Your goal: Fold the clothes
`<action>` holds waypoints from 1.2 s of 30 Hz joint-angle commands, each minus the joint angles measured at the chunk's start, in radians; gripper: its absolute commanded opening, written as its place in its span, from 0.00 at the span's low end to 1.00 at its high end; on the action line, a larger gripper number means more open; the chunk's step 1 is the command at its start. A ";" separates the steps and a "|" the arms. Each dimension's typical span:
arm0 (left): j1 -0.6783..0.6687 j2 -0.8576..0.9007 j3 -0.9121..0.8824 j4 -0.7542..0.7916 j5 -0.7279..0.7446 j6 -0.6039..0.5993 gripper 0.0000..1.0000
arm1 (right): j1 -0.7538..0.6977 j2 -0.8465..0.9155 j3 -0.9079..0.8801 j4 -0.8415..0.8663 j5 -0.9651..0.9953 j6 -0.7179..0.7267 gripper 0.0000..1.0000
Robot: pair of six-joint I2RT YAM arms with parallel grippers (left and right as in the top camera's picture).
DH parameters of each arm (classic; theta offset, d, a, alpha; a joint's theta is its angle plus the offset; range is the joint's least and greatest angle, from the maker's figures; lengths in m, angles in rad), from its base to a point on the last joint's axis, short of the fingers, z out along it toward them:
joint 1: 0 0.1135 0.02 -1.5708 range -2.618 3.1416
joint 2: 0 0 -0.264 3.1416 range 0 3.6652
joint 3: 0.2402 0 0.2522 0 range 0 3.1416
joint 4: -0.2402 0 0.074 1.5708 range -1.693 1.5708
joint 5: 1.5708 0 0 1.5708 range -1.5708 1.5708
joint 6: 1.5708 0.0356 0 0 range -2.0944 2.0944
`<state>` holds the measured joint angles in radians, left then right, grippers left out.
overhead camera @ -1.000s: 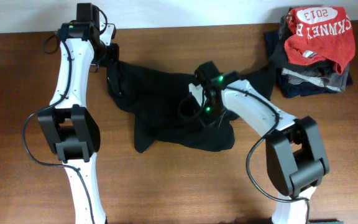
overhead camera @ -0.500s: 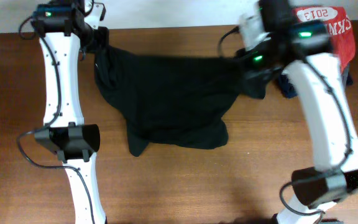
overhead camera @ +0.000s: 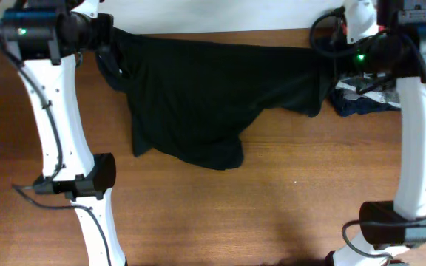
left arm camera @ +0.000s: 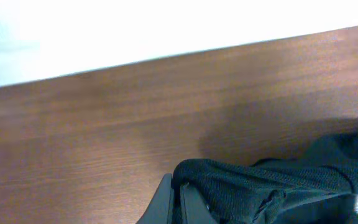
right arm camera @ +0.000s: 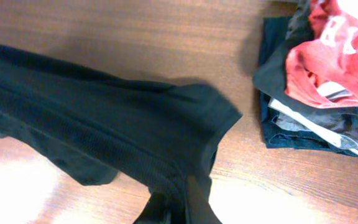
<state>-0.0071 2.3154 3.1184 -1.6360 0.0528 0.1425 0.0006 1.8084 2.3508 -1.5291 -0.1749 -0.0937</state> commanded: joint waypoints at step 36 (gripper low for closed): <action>0.010 -0.787 -0.261 -0.051 -0.221 -0.022 0.01 | -0.041 -0.581 -0.037 -0.117 -0.023 0.031 0.04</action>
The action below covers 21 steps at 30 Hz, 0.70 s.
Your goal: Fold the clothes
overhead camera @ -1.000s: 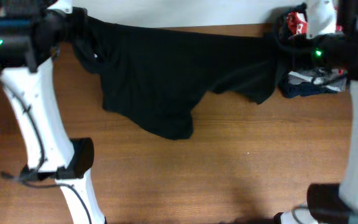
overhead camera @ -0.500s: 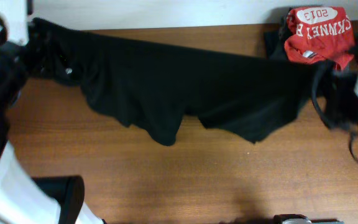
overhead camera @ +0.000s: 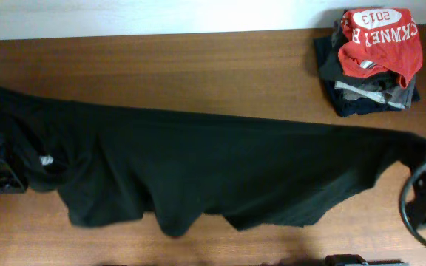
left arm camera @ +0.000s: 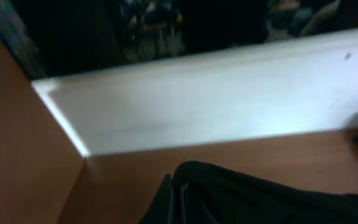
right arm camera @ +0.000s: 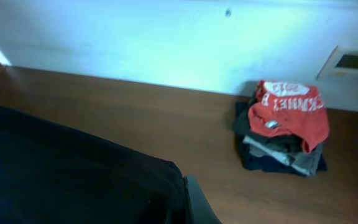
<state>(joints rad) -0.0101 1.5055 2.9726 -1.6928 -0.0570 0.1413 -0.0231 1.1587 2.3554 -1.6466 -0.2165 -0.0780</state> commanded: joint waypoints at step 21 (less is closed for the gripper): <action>0.013 0.317 -0.999 0.435 -0.129 -0.038 0.01 | -0.016 0.700 -0.372 0.317 -0.039 0.007 0.04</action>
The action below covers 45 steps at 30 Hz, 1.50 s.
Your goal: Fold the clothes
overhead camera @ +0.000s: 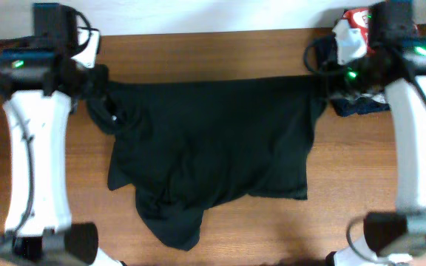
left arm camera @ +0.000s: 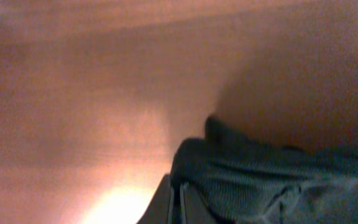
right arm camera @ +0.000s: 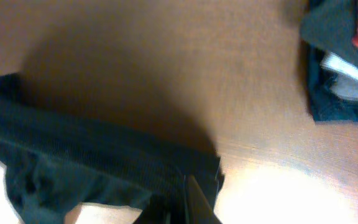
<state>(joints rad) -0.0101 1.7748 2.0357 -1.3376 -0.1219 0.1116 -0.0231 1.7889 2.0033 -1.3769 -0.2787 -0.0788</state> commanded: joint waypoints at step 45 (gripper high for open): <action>-0.038 0.518 -0.121 0.835 -0.055 0.021 0.65 | 0.005 0.488 -0.015 0.639 0.020 0.034 0.44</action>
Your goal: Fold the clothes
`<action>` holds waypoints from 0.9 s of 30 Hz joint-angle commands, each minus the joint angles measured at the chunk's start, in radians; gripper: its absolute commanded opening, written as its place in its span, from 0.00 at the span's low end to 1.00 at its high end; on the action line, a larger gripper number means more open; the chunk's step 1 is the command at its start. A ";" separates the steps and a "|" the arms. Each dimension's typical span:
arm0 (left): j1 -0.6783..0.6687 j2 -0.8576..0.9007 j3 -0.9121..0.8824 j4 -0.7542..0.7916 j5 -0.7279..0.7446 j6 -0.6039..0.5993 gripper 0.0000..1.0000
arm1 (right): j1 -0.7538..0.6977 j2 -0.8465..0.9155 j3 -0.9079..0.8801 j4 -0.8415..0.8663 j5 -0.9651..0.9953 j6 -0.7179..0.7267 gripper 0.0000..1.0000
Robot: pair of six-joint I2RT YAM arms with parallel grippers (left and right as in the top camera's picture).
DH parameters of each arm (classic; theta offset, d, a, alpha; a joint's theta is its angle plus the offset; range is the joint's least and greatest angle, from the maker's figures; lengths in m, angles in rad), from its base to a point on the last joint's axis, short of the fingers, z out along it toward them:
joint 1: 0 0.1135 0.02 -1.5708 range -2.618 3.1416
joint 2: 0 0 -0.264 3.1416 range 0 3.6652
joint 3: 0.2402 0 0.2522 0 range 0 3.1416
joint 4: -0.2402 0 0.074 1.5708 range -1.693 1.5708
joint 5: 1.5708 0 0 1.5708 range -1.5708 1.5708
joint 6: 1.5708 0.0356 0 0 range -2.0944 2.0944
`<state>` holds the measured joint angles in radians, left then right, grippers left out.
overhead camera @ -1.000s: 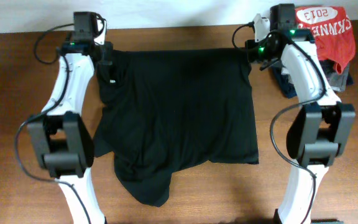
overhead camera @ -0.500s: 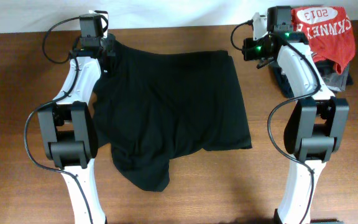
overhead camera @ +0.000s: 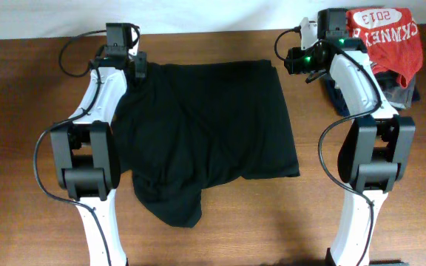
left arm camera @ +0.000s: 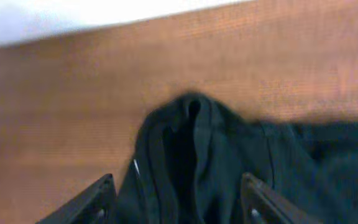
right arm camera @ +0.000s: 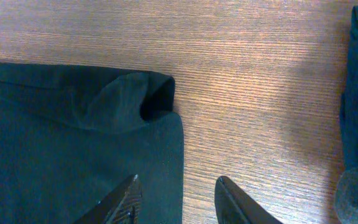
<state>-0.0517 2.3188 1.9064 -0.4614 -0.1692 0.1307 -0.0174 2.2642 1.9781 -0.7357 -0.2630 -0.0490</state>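
Note:
A black garment [overhead camera: 205,133] lies spread on the wooden table [overhead camera: 35,148], its top edge near the far side and a rumpled lobe at its lower left [overhead camera: 168,207]. My left gripper [overhead camera: 134,68] is open at the garment's top left corner. In the left wrist view the gripper [left arm camera: 178,182] has a bunched fold of the garment [left arm camera: 191,130] between its spread fingers. My right gripper [overhead camera: 291,60] is open at the top right corner. In the right wrist view the gripper [right arm camera: 178,182] straddles the garment's side edge [right arm camera: 104,124], holding nothing.
A stack of folded clothes topped by a red printed shirt [overhead camera: 381,31] stands at the far right corner, right next to my right arm. Its dark lower layers show at the right wrist view's edge. A white wall [overhead camera: 213,13] runs behind the table.
Both grippers were shut on the garment's top corners and are now open. The garment lies flatter and narrower on the table. Both wrists sit closer to the far edge.
At first both grippers held the garment's top corners by the far edge, the rest draped on the table. Then they held it stretched wide and nearer the camera. Then it was back at the far side, partly laid down. Now it lies released.

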 commanded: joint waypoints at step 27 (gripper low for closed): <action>0.045 0.055 0.006 -0.096 0.133 -0.005 0.27 | 0.000 0.013 0.010 -0.047 0.004 0.005 0.44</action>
<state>-0.0059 2.3249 1.9072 -0.5697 -0.0807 0.1276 -0.0174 2.2642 1.9781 -0.7799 -0.2630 -0.0483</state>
